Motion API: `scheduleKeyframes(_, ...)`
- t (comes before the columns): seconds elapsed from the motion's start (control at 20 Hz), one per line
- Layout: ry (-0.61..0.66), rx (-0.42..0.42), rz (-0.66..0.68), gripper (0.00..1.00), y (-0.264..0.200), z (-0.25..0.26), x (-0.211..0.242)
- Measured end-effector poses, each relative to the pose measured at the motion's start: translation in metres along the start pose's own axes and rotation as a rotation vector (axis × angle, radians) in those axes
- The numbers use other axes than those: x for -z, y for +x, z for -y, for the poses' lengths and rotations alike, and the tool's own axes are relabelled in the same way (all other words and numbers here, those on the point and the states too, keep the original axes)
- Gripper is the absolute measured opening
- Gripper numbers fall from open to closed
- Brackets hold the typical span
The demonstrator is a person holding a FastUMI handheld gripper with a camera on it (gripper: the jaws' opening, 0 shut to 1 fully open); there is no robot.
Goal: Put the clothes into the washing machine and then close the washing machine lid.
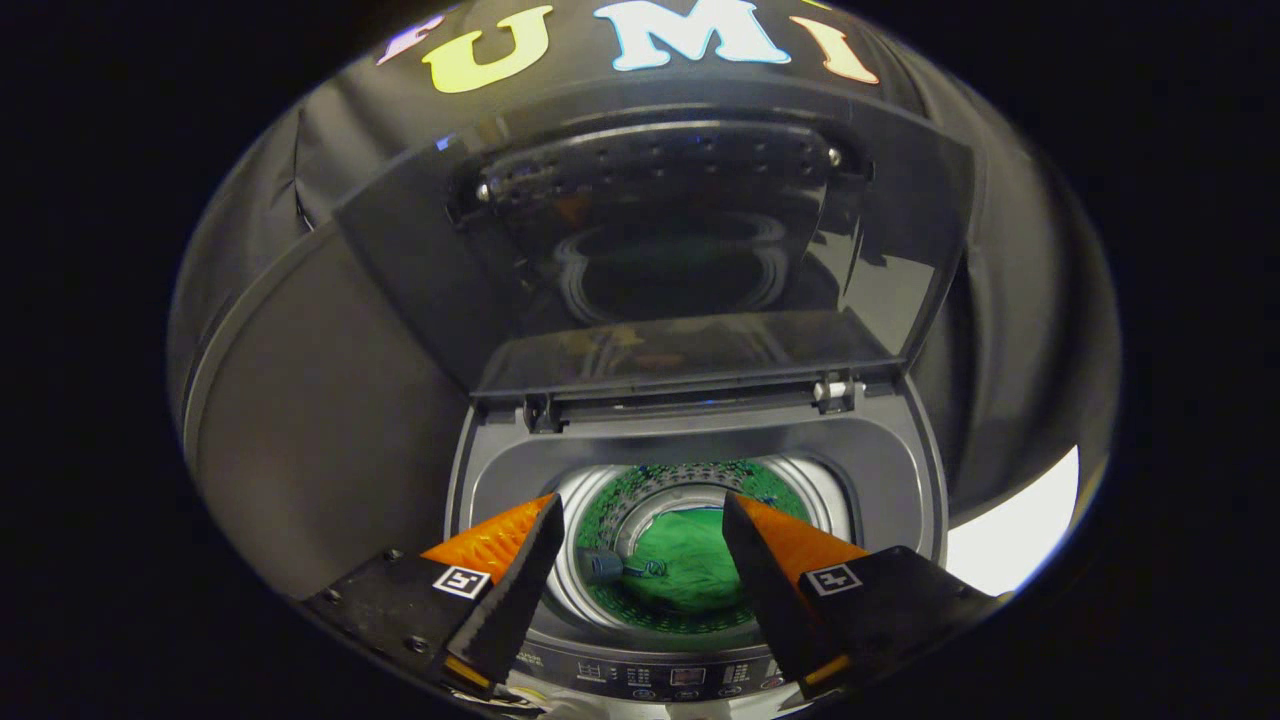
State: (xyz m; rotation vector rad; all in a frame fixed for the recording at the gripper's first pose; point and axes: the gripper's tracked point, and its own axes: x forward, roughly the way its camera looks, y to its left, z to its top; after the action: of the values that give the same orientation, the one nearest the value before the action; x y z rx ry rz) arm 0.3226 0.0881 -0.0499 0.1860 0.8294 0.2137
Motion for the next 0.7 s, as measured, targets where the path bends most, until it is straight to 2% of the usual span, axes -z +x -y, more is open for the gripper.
scheduleKeyframes(0.35, -0.032, -0.072, 0.135, 0.98, -0.05, -0.009, -0.056)
scheduleKeyframes(0.7, 0.004, -0.113, 0.324, 0.98, -0.121, -0.004, -0.13)
